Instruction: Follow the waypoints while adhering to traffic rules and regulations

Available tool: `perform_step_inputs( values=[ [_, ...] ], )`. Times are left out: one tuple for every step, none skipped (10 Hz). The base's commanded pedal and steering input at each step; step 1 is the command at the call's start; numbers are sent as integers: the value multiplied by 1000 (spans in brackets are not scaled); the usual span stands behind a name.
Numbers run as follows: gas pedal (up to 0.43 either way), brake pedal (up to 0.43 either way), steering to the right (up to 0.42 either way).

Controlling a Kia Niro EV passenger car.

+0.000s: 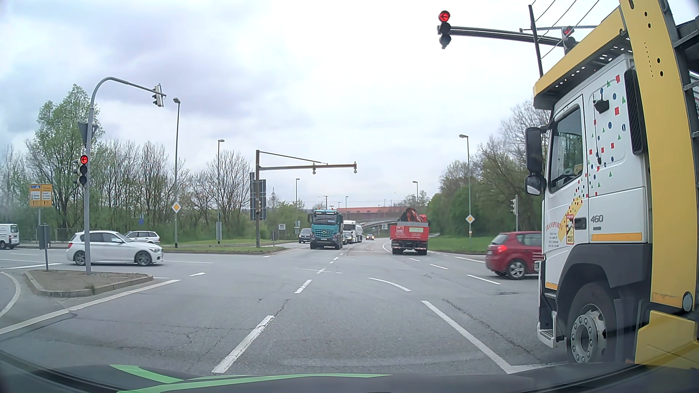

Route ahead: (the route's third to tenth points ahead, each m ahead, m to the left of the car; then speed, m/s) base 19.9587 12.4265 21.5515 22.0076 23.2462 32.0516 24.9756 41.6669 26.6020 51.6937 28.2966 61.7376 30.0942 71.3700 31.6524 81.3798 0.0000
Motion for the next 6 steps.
perform_step_inputs(
  values=[
    [0,293,8],
    [0,287,8],
    [0,293,8],
    [0,293,8],
    [0,287,7],
    [0,287,8]
  ],
)
